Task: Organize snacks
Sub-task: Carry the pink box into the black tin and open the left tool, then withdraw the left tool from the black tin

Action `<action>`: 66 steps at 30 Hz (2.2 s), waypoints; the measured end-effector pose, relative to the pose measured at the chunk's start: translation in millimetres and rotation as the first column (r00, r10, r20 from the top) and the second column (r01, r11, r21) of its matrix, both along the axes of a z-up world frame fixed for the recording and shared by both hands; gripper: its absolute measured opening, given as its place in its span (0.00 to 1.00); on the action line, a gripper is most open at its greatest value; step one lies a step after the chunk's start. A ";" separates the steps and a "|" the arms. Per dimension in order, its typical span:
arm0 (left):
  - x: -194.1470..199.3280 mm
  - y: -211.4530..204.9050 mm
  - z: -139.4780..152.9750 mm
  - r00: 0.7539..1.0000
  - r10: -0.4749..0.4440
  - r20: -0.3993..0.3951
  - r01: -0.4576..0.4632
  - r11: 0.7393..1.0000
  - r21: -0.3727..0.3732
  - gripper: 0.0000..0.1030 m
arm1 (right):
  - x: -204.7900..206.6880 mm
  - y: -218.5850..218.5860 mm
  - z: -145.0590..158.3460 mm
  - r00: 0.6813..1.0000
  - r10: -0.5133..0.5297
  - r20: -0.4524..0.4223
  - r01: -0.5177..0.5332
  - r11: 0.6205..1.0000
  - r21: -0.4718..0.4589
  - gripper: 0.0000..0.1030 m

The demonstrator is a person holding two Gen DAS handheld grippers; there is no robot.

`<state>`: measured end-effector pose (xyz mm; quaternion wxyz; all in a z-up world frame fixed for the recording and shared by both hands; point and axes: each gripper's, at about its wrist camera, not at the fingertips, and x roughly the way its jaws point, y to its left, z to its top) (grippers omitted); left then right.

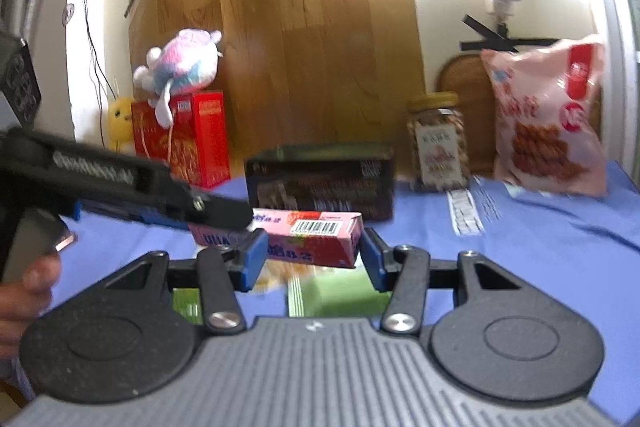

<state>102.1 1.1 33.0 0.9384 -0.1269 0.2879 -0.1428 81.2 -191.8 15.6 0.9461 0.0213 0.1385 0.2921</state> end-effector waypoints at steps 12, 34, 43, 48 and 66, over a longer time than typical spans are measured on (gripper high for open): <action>144.3 57.5 28.9 0.988 0.148 0.052 -0.147 0.989 -0.025 0.60 | 140.2 61.1 24.6 0.998 0.045 0.044 -0.043 0.999 -0.030 0.54; 38.2 45.0 5.2 0.999 0.030 0.016 -0.029 0.998 -0.063 0.62 | 33.8 -24.3 -26.2 0.972 0.005 -0.236 0.013 0.997 0.074 0.57; -13.8 -2.6 -20.6 0.998 -0.064 -0.015 0.062 0.993 -0.098 0.64 | 12.3 -57.9 -21.9 0.961 -0.021 -0.274 0.067 0.985 0.160 0.57; -34.5 -8.1 -26.2 0.999 -0.041 -0.032 0.039 0.997 -0.066 0.64 | 5.5 -72.3 -26.3 0.948 0.010 -0.319 0.082 0.959 0.272 0.57; -25.5 -5.1 -70.1 0.998 0.016 -0.055 -0.016 1.000 0.003 0.60 | 5.4 -83.2 -67.3 0.920 0.067 -0.387 0.069 0.942 0.327 0.56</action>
